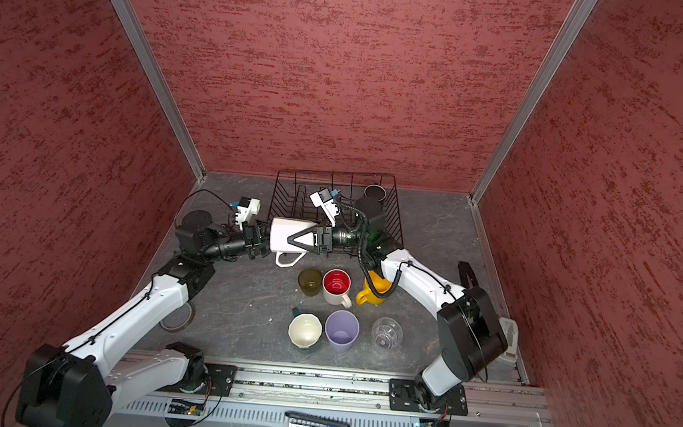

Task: Load the cups into the dish rack

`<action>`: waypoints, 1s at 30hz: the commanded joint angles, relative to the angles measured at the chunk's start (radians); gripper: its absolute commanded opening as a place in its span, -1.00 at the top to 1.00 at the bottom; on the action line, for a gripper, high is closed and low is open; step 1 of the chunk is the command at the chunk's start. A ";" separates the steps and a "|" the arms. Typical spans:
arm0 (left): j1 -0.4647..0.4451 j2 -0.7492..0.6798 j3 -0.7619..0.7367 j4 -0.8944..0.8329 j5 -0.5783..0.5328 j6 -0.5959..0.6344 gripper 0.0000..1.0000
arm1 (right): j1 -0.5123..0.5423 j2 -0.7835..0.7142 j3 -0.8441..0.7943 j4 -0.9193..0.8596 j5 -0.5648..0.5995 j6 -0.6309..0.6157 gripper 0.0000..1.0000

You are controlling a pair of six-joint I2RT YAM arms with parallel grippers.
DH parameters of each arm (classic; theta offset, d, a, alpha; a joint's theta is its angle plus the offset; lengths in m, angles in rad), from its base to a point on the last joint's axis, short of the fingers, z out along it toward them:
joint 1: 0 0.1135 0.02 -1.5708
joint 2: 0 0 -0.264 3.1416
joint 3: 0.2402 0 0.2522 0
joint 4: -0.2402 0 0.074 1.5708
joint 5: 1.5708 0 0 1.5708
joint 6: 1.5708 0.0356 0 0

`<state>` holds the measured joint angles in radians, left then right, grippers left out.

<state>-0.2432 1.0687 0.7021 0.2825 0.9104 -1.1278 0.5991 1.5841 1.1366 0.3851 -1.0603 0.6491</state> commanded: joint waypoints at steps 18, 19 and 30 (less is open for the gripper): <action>0.092 -0.201 0.032 -0.371 -0.198 0.219 -0.99 | -0.089 -0.193 0.283 -0.761 0.394 -0.338 0.89; 0.104 -0.220 0.030 -0.385 -0.212 0.230 -0.99 | -0.098 -0.195 0.304 -0.806 0.426 -0.354 0.89; 0.177 -0.438 0.073 -0.708 -0.475 0.408 -0.99 | -0.223 -0.060 0.536 -1.190 0.810 -0.476 0.89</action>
<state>-0.0799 0.6708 0.7456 -0.3225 0.5270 -0.7944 0.4019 1.4769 1.6135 -0.7185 -0.3973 0.2317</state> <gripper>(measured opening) 0.995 0.834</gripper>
